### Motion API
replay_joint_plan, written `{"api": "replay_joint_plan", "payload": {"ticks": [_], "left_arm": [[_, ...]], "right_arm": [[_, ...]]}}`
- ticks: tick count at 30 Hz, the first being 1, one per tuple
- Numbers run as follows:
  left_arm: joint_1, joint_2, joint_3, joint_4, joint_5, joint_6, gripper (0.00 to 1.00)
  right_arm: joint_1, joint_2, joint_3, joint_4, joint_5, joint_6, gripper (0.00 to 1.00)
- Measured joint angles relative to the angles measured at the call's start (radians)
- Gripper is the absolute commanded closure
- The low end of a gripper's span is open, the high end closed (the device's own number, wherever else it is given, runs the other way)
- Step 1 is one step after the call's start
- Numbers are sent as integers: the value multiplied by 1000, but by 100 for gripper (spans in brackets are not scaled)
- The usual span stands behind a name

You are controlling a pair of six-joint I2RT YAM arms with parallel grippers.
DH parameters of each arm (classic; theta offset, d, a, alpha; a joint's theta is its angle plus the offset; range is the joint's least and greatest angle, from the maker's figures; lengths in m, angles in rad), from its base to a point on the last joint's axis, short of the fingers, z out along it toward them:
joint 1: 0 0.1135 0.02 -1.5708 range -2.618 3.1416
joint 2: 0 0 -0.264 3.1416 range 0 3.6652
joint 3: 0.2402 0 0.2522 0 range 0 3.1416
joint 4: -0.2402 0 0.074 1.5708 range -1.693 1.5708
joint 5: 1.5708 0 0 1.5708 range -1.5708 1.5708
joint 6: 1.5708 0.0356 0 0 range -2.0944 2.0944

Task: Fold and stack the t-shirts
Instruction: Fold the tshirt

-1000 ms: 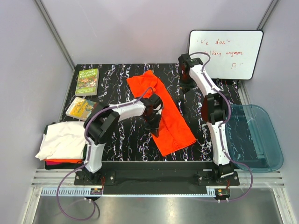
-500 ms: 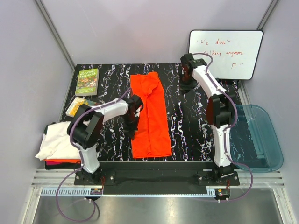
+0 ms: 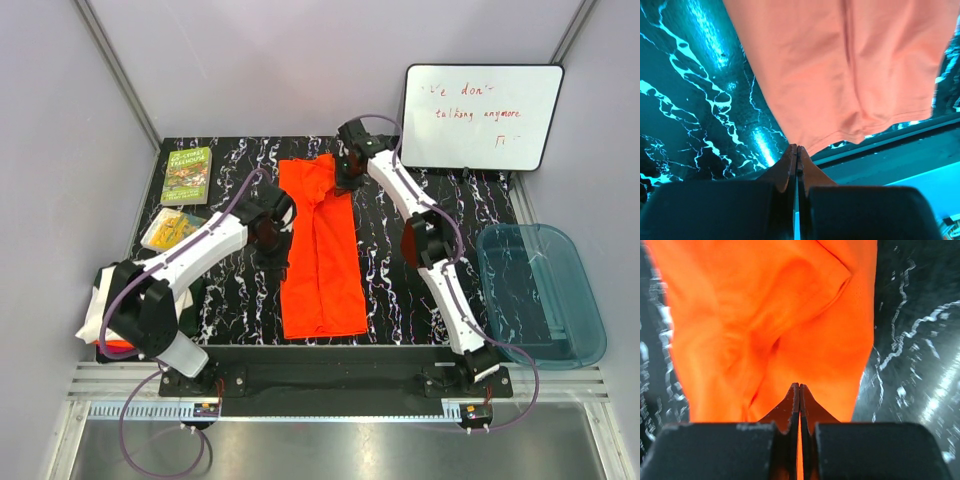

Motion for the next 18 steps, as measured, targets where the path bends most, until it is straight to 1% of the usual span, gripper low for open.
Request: {"api": "replay_joint_plan", "payload": {"ticks": [5,10,18], "left_arm": [[0,-16,5,-8,0,-18,100],[0,-20,9,-22,-4,-26,100],[0,-26,27,-38,-28,-26,100]], "right_arm": [[-10,79,-15,13,-18,40,100],[-18,77,-30,29,-19,58,100],[-21,77,-18,39,38,59,100]]}}
